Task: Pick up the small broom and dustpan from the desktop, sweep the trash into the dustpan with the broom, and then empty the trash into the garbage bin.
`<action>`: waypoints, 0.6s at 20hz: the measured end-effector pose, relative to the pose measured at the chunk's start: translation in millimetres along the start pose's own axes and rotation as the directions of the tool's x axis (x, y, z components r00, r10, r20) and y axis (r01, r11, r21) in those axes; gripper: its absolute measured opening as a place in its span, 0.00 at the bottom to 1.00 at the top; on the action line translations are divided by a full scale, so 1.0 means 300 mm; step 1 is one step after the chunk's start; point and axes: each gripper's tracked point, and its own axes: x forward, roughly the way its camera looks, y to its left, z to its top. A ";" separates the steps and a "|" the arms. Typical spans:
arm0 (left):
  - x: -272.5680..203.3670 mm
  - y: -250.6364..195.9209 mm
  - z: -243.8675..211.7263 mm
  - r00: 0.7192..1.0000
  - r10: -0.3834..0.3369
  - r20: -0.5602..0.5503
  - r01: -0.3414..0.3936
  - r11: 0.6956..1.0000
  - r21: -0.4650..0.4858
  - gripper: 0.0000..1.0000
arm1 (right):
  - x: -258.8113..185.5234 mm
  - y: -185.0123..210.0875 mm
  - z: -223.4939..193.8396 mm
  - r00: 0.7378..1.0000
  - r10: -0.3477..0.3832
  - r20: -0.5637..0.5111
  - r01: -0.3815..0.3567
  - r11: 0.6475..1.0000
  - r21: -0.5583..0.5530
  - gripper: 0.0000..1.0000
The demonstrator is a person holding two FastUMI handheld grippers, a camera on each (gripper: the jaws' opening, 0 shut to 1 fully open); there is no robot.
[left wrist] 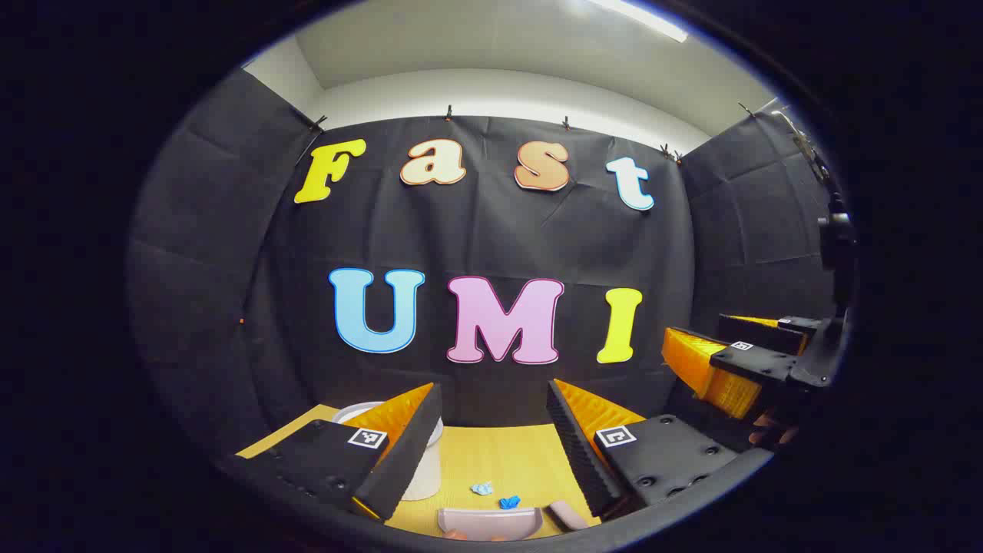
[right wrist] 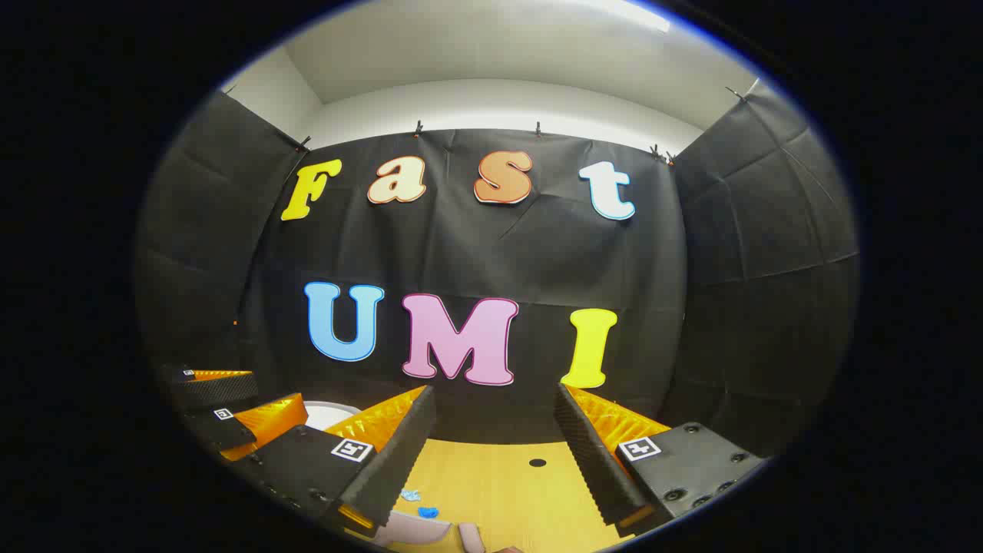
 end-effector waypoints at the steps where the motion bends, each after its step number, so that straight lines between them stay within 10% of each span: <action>1: 0.008 -0.010 0.005 1.000 -0.014 0.010 0.014 1.000 0.001 0.81 | 0.005 -0.012 0.008 1.000 -0.009 0.009 0.009 1.000 -0.009 0.96; 12: -0.003 -0.119 0.068 0.991 -0.100 0.083 0.101 0.995 -0.005 0.81 | -0.051 -0.080 0.116 0.993 -0.041 0.110 0.043 0.999 -0.017 0.99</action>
